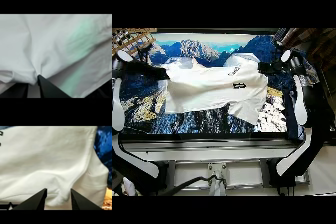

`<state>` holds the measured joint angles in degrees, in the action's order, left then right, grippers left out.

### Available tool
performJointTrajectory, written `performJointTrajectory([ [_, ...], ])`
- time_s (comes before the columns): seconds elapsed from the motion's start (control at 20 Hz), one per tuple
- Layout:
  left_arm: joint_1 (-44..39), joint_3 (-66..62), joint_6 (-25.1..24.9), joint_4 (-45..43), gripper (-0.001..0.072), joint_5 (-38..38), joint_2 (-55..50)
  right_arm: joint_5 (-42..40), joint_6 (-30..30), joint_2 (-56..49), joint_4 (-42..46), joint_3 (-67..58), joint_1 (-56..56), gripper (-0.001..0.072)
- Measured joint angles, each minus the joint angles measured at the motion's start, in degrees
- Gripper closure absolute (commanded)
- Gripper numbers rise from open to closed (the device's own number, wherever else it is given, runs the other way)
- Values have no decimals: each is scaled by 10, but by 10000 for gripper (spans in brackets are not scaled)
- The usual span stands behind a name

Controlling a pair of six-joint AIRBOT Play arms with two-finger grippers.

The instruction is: Fold the clothes and pants, and hang the long-sleeved shirts on hangers.

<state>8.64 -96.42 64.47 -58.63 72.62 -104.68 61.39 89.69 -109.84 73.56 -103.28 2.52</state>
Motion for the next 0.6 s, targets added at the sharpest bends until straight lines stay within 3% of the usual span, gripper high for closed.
performJointTrajectory([
  [0.3,4,24,49,-37,420,52,17,53,24,40,36,22,9,375],
  [0.35,14,26,64,-53,437,63,28,68,25,54,52,29,12,377],
  [0.4,25,30,80,-62,509,72,42,84,29,71,64,42,16,384],
  [0.45,37,40,98,-69,515,82,61,98,33,94,78,65,21,384],
  [0.55,58,78,131,-76,508,83,112,108,43,149,92,133,29,384],
  [0.6,66,113,147,-78,469,75,147,106,47,180,92,179,32,383],
])
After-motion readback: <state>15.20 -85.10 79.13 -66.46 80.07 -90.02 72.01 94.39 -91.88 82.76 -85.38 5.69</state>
